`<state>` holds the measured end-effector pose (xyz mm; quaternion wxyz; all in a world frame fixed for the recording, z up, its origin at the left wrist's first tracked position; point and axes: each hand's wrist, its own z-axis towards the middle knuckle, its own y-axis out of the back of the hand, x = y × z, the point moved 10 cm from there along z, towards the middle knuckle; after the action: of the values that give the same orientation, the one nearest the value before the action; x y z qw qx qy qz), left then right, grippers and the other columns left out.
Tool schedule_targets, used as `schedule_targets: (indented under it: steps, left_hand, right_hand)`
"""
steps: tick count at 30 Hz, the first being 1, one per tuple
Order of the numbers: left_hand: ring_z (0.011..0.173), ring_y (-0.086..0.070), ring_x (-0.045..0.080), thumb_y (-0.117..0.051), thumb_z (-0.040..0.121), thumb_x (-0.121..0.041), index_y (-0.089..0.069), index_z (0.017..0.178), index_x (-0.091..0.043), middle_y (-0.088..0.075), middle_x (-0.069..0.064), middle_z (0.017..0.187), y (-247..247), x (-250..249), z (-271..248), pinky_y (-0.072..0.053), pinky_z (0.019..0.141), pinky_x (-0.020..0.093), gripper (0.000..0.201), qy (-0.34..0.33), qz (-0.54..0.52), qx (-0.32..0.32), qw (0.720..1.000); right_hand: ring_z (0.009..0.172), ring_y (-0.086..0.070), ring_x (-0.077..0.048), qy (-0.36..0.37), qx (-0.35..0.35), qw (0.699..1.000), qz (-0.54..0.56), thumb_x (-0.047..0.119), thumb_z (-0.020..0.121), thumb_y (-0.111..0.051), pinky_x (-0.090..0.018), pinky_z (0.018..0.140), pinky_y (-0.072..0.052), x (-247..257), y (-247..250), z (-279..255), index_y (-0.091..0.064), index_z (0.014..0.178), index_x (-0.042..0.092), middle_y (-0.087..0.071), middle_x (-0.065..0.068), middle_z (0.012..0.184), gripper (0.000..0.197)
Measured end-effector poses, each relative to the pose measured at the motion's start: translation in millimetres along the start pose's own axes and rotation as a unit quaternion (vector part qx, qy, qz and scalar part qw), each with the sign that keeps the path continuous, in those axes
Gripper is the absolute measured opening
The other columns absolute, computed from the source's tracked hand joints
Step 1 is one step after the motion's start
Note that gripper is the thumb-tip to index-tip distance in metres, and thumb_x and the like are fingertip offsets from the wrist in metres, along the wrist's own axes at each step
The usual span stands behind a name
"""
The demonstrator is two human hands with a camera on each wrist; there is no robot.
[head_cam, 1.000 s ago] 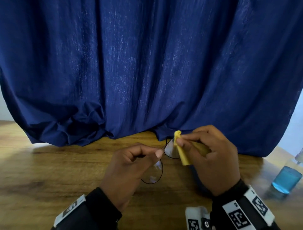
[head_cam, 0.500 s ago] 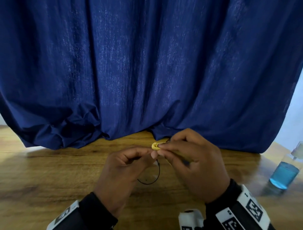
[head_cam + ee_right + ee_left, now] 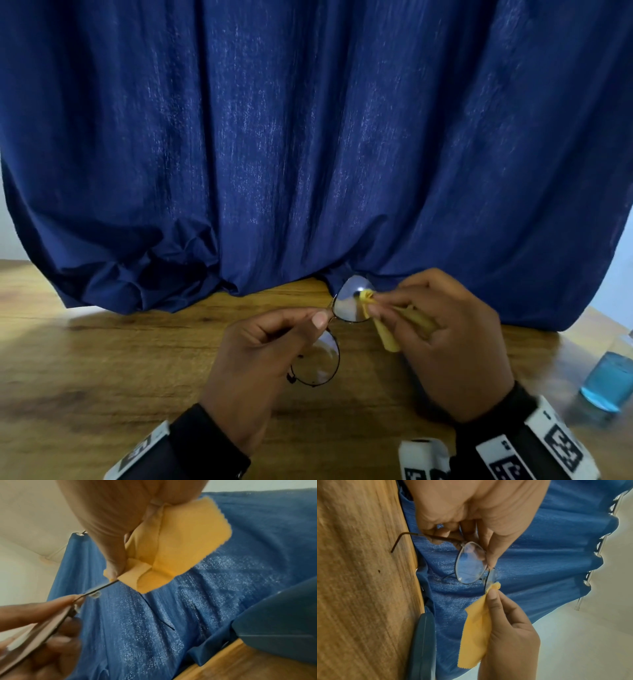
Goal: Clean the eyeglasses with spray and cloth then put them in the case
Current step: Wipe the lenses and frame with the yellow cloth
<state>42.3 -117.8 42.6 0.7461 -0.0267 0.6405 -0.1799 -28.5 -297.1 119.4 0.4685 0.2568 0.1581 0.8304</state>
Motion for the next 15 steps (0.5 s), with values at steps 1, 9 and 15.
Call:
schedule_targets:
  steps: [1, 9, 15]
  left_hand:
    - [0.062, -0.066, -0.006, -0.076, 0.078, -0.019, -0.084, 0.09, -0.011, -0.081, -0.001, 0.083, 1, 0, 0, -0.049, 0.057, 0.008, 0.017, -0.004, 0.002, -0.001, 1.0]
    - [0.083, -0.075, 0.001, -0.075, 0.081, -0.021, -0.083, 0.088, -0.017, -0.082, -0.004, 0.091, 0, -7, -2, -0.053, 0.067, 0.008, 0.012, -0.029, 0.041, -0.009, 0.999]
    - [0.095, -0.075, 0.008, -0.074, 0.082, -0.024, -0.082, 0.093, -0.017, -0.082, -0.003, 0.096, 4, -4, 1, -0.056, 0.078, 0.018, 0.016, -0.028, 0.075, -0.01, 0.997]
  right_hand:
    - [0.077, -0.059, -0.001, -0.01, -0.014, 1.0, 0.0, 0.042, 0.088, -0.07, -0.015, 0.067, -0.048, -3, 4, 1, -0.079, 0.092, 0.027, -0.063, 0.015, 0.087, 0.018]
    - [0.078, -0.059, 0.0, 0.001, 0.009, 1.0, 0.009, 0.042, 0.089, -0.068, -0.015, 0.068, -0.049, 3, -2, -1, -0.078, 0.096, 0.03, -0.063, 0.016, 0.09, 0.016]
    - [0.081, -0.061, 0.001, 0.008, 0.044, 0.998, 0.046, 0.036, 0.085, -0.073, -0.009, 0.069, -0.048, 7, -16, -3, -0.078, 0.094, 0.032, -0.062, 0.02, 0.09, 0.011]
